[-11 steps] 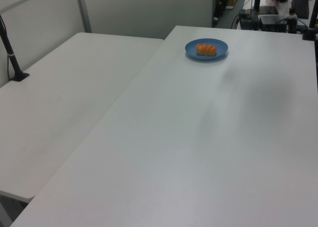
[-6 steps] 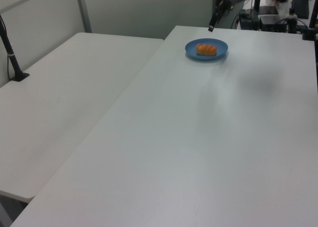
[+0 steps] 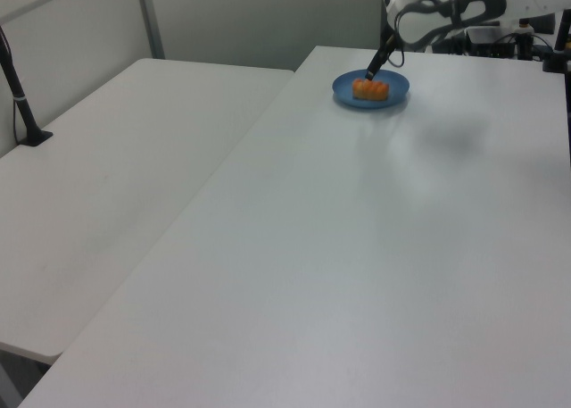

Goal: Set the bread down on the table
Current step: 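Lower the gripper around the bread roll and close it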

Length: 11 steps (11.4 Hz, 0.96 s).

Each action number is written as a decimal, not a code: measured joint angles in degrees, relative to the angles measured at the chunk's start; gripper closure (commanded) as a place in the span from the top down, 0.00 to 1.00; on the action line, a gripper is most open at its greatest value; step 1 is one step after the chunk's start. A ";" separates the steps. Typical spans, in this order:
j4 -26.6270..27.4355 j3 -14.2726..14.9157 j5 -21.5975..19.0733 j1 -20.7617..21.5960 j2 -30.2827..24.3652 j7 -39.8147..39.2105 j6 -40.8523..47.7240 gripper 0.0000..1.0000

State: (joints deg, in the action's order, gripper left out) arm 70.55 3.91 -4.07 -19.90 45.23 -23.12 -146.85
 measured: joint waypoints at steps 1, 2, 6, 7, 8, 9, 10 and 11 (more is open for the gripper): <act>-0.03 -0.04 -0.03 -0.01 0.66 0.00 -0.64 0.99; -0.05 -0.07 -0.04 -0.02 1.23 0.00 -0.94 0.99; -0.08 -0.12 -0.04 -0.04 4.43 0.01 -5.81 0.77; -0.10 -0.12 -0.04 -0.04 4.97 0.01 -6.08 0.68; -0.10 -0.12 -0.04 -0.04 5.19 0.01 -6.10 0.54; -0.10 -0.12 -0.04 -0.04 5.28 0.01 -6.10 0.45; -0.11 -0.13 -0.04 -0.04 5.27 0.01 -6.10 0.38; -0.11 -0.15 -0.05 -0.04 5.27 0.02 -6.10 0.37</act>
State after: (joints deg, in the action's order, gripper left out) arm 70.44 3.76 -4.12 -19.94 50.50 -23.10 -152.96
